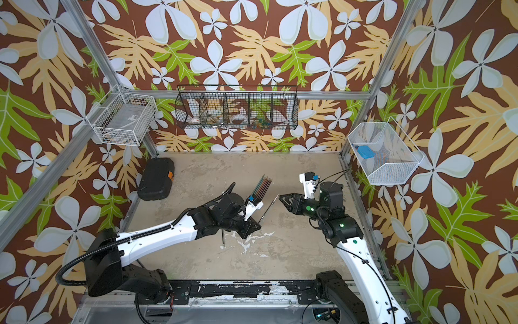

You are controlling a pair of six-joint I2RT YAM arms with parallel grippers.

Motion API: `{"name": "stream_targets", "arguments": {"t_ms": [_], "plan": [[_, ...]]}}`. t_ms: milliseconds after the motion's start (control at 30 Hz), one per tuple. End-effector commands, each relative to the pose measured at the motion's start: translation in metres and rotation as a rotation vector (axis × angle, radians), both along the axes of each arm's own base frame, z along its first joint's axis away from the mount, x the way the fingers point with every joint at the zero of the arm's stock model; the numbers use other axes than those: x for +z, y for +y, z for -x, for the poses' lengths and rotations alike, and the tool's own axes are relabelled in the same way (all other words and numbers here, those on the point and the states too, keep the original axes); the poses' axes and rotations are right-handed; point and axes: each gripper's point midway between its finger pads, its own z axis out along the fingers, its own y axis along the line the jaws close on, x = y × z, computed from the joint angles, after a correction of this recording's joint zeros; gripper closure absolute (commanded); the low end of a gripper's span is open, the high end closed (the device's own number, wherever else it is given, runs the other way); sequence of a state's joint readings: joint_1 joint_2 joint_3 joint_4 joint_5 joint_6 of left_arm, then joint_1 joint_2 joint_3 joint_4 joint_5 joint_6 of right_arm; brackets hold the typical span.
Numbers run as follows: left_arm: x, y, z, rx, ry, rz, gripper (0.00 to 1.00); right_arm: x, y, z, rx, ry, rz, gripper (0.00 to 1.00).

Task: Remove the protective cover of the pencils
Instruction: Remove the protective sleeve from the pencil.

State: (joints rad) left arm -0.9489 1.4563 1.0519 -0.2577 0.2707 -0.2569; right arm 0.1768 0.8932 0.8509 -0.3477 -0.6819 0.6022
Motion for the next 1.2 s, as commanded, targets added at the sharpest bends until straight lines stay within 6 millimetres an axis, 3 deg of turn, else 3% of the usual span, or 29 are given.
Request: {"name": "stream_targets", "arguments": {"t_ms": [0,700,800,900,1167], "plan": [[0.007,-0.001,0.000,-0.010,-0.014,0.015,1.00,0.005,0.006,-0.003,0.021,-0.003,-0.053,0.61],[0.015,-0.007,0.004,-0.034,0.003,0.047,1.00,-0.008,0.021,-0.018,0.061,0.053,-0.181,0.70],[0.014,-0.007,0.004,-0.036,0.009,0.049,1.00,-0.007,0.021,-0.019,0.060,0.052,-0.178,0.80],[0.012,-0.008,0.005,-0.036,0.019,0.051,1.00,-0.007,0.018,-0.021,0.038,0.051,-0.167,1.00],[0.008,-0.001,0.008,-0.024,0.025,0.048,1.00,-0.001,0.004,-0.036,-0.038,0.030,-0.132,1.00]]}}
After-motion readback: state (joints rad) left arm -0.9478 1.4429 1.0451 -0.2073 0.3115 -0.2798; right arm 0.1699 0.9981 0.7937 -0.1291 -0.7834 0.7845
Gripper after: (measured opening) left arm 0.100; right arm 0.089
